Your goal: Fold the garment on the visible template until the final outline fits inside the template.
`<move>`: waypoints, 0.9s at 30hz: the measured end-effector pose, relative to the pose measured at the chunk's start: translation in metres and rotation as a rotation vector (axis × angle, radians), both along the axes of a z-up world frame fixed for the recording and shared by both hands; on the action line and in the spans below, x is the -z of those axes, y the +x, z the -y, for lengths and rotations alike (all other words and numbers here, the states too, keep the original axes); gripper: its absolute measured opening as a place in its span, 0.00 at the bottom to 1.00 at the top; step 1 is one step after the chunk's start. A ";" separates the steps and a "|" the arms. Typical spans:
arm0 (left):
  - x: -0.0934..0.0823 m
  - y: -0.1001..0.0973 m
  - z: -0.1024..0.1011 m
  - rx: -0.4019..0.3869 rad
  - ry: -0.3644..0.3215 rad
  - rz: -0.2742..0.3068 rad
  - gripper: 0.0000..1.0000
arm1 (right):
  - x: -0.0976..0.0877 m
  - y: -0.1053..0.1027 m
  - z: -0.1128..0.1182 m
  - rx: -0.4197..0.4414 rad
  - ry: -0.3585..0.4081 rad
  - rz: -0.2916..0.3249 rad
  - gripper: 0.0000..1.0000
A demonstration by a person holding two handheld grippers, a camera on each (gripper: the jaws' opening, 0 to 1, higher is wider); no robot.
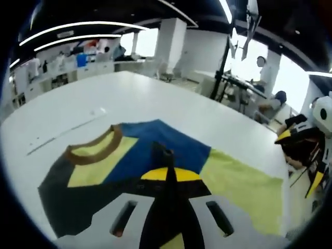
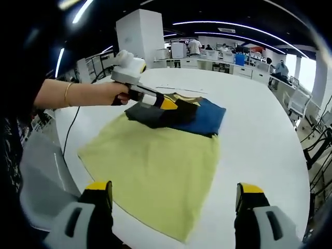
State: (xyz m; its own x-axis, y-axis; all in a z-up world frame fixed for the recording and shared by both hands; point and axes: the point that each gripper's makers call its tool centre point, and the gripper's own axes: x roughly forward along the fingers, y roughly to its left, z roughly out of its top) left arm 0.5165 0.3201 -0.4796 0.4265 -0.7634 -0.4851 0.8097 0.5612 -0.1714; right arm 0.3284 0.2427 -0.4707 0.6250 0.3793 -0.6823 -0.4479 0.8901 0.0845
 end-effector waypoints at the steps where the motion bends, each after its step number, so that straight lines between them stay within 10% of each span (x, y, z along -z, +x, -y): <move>1: -0.004 -0.005 0.005 0.007 -0.024 -0.008 0.00 | 0.000 0.000 0.000 0.000 0.002 0.001 0.99; 27: 0.025 -0.062 0.040 0.117 -0.023 -0.090 0.03 | -0.002 -0.006 0.008 0.046 0.043 -0.004 0.99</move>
